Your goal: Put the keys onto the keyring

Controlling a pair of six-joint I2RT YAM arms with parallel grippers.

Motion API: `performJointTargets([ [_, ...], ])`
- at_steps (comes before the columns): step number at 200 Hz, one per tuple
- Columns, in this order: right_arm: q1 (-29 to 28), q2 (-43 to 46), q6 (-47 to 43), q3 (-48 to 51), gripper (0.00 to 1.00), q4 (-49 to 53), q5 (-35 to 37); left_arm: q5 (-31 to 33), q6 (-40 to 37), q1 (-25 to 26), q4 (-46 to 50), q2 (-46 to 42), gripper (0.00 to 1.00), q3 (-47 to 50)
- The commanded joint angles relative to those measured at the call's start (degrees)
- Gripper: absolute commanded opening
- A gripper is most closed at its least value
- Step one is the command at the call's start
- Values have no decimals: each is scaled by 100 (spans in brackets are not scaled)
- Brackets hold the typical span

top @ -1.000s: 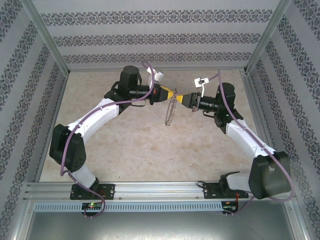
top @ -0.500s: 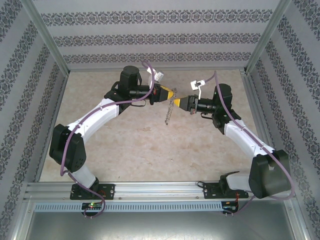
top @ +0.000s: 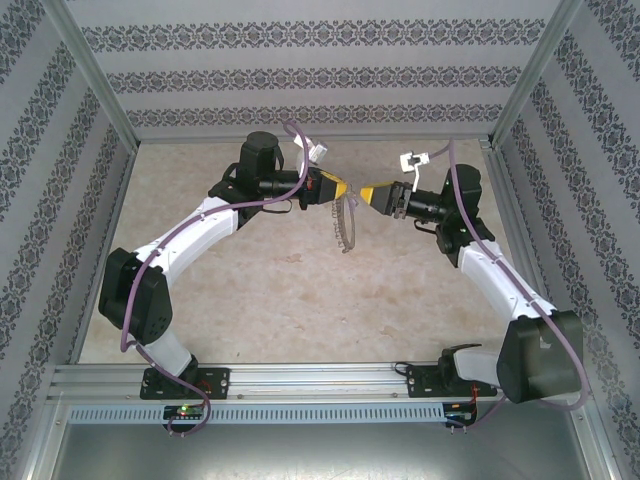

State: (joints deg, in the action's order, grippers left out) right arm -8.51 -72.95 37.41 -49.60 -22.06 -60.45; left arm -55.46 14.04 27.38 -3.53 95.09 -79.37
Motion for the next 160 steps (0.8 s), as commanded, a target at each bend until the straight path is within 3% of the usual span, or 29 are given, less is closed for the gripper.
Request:
performJointTargets([
  [1, -132, -145, -22, -304, 46, -280, 68, -140, 61, 5, -402, -251, 0, -17],
  [107, -394, -420, -30, -420, 31, -413, 104, -160, 66, 8, -403, -261, 0, 0],
  [134, -400, -345, -6, -284, 33, -430, 121, -149, 72, 10, -403, -272, 0, 1],
  [160, -404, -299, 12, -158, 41, -461, 125, -149, 82, 2, -412, -278, 0, 1],
])
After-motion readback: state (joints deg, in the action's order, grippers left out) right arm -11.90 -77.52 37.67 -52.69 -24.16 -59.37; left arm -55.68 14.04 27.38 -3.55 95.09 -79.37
